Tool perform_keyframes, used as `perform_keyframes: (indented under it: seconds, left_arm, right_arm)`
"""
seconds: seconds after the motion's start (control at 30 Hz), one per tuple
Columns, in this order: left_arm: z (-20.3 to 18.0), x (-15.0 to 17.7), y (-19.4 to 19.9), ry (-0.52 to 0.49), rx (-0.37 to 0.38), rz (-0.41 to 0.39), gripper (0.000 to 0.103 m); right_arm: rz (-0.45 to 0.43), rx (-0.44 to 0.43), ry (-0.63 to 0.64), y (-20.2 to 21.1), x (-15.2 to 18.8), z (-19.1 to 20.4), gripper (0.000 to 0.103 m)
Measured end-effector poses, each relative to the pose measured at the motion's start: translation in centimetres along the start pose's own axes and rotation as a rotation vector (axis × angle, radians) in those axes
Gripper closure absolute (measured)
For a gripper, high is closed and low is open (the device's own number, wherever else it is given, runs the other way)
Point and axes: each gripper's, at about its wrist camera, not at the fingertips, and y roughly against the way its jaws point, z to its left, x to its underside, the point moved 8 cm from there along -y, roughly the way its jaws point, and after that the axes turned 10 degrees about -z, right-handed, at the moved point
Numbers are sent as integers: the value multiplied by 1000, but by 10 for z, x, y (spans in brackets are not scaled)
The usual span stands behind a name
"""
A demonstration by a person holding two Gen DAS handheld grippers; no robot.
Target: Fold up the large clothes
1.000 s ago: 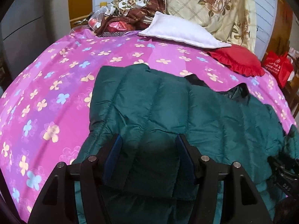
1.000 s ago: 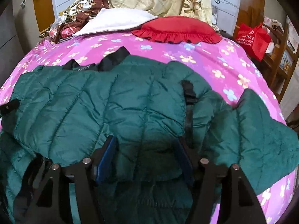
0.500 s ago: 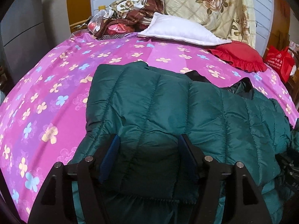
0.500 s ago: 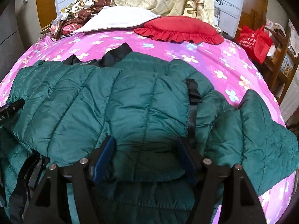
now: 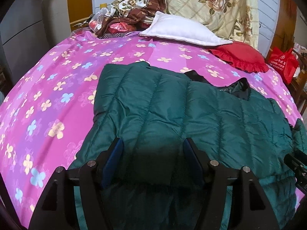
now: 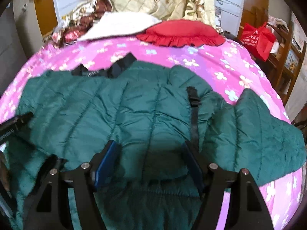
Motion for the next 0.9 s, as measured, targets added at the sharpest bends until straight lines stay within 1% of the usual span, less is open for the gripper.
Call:
perform_keyframes:
  seconds: [0.23, 0.53, 0.67, 0.9]
  left_arm:
    - [-12, 0, 35, 8, 43, -21, 58]
    - [-46, -3, 79, -16, 104, -58, 58]
    - [-58, -1, 89, -4, 138, -58, 58]
    - [-81, 3, 97, -2, 175, -63, 58]
  right_arm:
    - [-43, -1, -20, 36, 1, -6, 27]
    - [-63, 46, -53, 66, 6, -31, 26]
    - [-76, 77, -80, 75, 7, -56, 26]
    - [-95, 171, -129, 89, 10, -123, 24]
